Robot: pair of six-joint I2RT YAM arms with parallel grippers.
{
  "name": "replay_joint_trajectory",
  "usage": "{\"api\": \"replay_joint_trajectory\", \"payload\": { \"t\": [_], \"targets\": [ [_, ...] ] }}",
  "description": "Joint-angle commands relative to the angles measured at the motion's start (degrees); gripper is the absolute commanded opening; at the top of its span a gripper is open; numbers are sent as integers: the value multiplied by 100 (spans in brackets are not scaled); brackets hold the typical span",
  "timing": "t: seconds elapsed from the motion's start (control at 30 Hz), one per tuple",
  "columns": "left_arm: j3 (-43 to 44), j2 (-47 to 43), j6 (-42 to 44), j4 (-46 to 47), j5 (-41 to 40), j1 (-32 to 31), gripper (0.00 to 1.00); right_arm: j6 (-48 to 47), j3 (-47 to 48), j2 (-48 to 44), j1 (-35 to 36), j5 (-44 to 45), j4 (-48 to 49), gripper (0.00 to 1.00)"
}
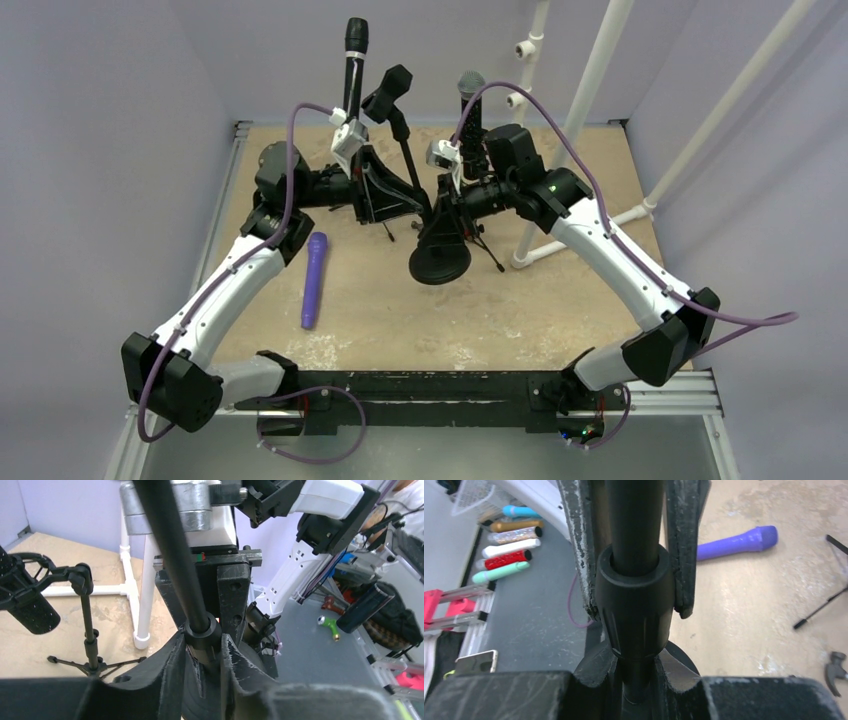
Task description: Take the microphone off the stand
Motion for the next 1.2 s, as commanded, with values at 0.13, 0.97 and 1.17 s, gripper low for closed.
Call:
{"api": "replay_joint_trajectory", "payload": {
  "t": [0.13, 0.97, 1.17],
  "targets": [
    [-241, -111, -1154, 317, -1437, -20, 0, 96, 142, -180, 49, 1443, 358, 0],
    [415, -401, 1123, -1145, -662, 175, 91, 194, 3, -328, 36, -260, 442, 0],
    [237, -148, 958, -242, -6, 175, 85, 396, -101, -340, -17, -981, 616, 0]
  ]
}}
